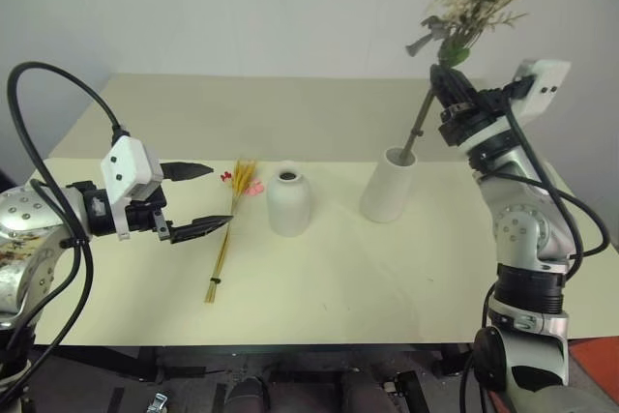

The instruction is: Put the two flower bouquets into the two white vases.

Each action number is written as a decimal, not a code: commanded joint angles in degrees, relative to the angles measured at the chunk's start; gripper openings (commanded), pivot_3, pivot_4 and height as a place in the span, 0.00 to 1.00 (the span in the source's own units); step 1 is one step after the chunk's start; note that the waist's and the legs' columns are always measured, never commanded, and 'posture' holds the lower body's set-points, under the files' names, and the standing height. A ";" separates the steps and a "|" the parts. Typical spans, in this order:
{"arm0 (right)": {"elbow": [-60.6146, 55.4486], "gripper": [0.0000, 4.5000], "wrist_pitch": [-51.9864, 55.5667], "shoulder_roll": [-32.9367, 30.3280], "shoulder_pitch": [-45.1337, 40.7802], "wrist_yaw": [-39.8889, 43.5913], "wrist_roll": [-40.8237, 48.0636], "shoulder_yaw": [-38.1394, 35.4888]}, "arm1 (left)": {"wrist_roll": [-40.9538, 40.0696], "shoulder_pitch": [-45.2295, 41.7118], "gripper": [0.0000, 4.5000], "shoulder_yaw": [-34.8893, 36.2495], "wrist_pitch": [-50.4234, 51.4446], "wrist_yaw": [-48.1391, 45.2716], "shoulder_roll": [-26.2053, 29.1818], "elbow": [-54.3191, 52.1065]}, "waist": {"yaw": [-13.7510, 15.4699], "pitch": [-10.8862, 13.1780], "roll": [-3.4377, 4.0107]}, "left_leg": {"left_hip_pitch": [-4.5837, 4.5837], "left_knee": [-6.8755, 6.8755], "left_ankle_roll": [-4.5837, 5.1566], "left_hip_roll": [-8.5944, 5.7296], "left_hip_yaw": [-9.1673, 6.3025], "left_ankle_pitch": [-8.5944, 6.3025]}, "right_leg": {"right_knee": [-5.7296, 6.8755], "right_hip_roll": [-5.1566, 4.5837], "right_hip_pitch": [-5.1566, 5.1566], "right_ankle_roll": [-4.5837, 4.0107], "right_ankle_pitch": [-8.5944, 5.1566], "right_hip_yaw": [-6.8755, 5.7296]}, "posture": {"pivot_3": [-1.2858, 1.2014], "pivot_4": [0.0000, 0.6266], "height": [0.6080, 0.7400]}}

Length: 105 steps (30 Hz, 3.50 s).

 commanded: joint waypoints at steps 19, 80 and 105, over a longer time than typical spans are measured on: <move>-15.74 0.99 7.98 -9.23 15.98 7.06 3.44 1.91 | -2.24 2.92 1.00 6.20 3.23 4.68 -0.26 -2.77 | 0.27 0.00 0.00 | 0.00 -0.02 -0.01 0.02 0.00 0.00 | -0.02 -0.01 0.01 0.25 -0.20 -0.02 | 0.52 0.24 1.00; -27.99 1.00 21.67 -41.84 30.76 28.80 9.46 -10.42 | 8.66 -35.18 0.00 4.45 4.89 49.79 -36.35 22.38 | 3.54 -0.02 -0.17 | -0.09 0.12 -0.03 -0.36 -0.19 0.00 | -0.19 -0.22 0.15 0.15 0.09 -0.01 | 0.52 0.24 1.00; -37.09 1.00 23.75 -36.47 45.57 23.17 9.72 -22.32 | -8.86 -40.75 0.00 0.66 -6.00 20.57 -47.08 34.40 | 3.00 -0.04 -0.20 | -0.12 0.34 -0.03 -0.43 -0.23 0.01 | -0.26 -0.23 0.29 0.69 -0.07 0.03 | 0.52 0.24 1.00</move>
